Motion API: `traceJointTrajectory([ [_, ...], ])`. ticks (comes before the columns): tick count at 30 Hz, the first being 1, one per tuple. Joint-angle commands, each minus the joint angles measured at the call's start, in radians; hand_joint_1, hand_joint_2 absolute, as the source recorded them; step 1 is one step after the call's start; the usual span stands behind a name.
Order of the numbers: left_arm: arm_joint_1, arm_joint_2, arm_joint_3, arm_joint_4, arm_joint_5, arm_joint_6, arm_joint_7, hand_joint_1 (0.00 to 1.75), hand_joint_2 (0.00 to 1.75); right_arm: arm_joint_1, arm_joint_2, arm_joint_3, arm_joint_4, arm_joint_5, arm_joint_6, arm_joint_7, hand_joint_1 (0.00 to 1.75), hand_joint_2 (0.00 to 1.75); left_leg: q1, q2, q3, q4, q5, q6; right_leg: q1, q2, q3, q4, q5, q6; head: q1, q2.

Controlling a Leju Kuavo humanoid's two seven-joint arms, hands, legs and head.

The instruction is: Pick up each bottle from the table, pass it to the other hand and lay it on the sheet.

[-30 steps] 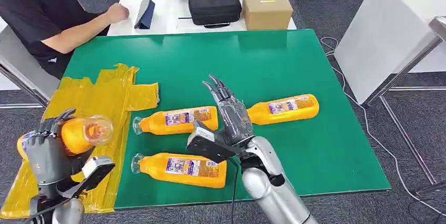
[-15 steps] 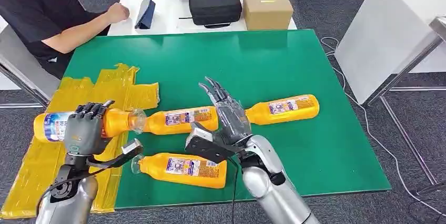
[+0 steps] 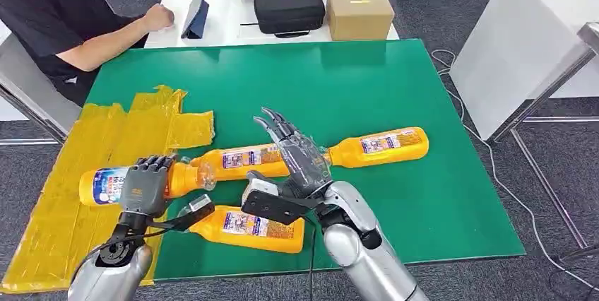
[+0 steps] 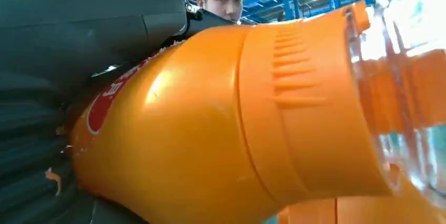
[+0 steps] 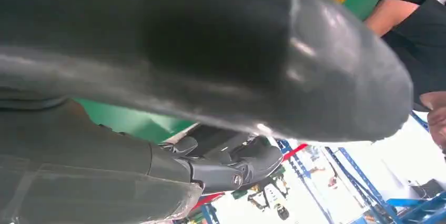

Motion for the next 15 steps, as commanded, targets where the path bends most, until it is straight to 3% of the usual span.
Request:
traceJointTrajectory([
  [1,-0.081,0.024,-0.050,0.210,-0.047,0.003,-0.014,1.75,1.75,-0.020,-0.018,0.011,-0.028,0.014,0.014,0.006,0.00,0.00,0.001,0.000,0.001,0.000,-0.001,-0.002,0.001,0.000,0.002,-0.001,0.000,0.000,0.000,0.000],
  [4,-0.087,0.016,-0.041,0.256,-0.062,0.003,-0.003,1.75,1.75,-0.013,-0.023,0.008,-0.048,0.020,0.026,0.014,0.00,0.00,0.001,-0.001,0.001,0.000,0.000,-0.002,0.001,-0.001,0.002,-0.001,0.000,0.000,0.000,0.000],
  [5,-0.092,0.016,-0.038,0.276,-0.065,0.003,0.000,1.57,1.75,-0.009,-0.024,0.007,-0.052,0.021,0.029,0.015,0.00,0.00,0.000,-0.001,0.001,0.000,0.000,-0.002,0.000,-0.002,0.002,-0.001,-0.001,0.000,0.000,0.000],
  [6,-0.096,0.013,-0.024,0.291,-0.071,0.003,-0.011,0.00,1.75,-0.011,-0.032,0.017,-0.051,0.020,0.026,0.016,0.00,0.00,0.000,-0.001,0.001,0.000,0.000,-0.001,0.000,-0.001,0.001,-0.001,0.000,0.000,0.000,0.000],
  [7,-0.085,0.012,-0.005,0.275,-0.060,0.003,-0.009,0.00,0.00,0.000,-0.028,0.010,-0.056,0.021,0.028,0.017,0.00,0.00,0.001,0.000,0.002,0.000,-0.001,-0.002,0.001,-0.001,0.003,-0.001,0.000,0.000,0.000,0.000],
  [15,-0.020,0.011,0.048,0.194,-0.034,0.003,-0.080,0.00,0.00,0.024,-0.026,0.014,-0.068,0.035,0.042,0.014,0.00,0.00,0.000,0.001,0.003,-0.001,0.000,-0.002,0.000,0.001,0.003,-0.001,0.000,0.000,0.000,0.000],
])
